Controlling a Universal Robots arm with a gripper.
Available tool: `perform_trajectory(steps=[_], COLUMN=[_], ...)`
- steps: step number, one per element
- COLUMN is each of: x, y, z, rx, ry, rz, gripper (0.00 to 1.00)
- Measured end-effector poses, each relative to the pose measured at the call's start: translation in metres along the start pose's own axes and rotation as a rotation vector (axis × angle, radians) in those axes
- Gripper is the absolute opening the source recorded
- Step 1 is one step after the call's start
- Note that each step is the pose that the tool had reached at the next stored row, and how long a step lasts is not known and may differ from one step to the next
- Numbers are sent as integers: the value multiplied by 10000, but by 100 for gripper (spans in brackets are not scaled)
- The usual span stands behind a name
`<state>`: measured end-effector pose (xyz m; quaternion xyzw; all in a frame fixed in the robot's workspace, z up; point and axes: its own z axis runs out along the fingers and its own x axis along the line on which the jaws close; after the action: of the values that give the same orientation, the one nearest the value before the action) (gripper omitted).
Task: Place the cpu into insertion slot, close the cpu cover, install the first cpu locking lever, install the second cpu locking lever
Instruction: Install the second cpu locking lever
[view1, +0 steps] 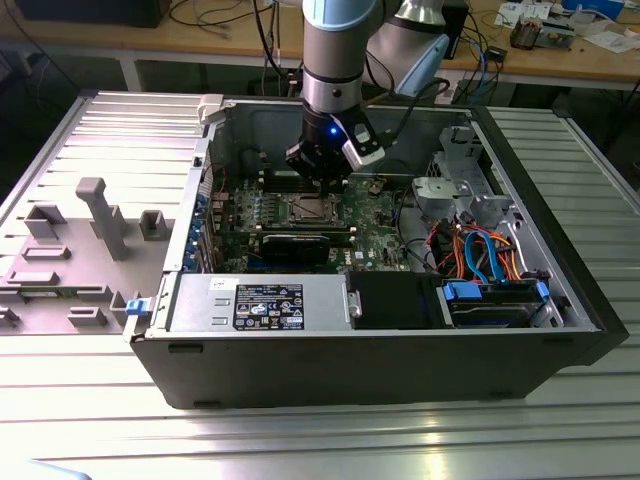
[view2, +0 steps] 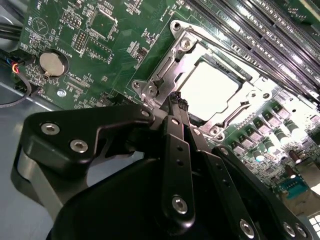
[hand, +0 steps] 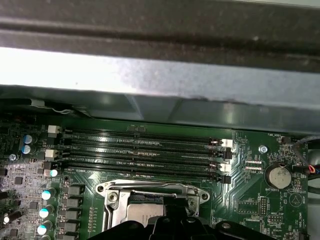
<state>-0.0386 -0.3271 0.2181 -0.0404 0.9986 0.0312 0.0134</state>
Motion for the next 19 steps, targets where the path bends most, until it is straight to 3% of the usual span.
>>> perform_trajectory(steps=[6, 14, 15, 19], x=[3, 12, 17, 19], y=[-35, -142, -202, -217], z=[5, 19, 22, 5], rx=[2, 0, 0, 2], ry=[1, 0, 0, 1], rz=[-1, 0, 0, 2], gripper=[11, 11, 11, 11])
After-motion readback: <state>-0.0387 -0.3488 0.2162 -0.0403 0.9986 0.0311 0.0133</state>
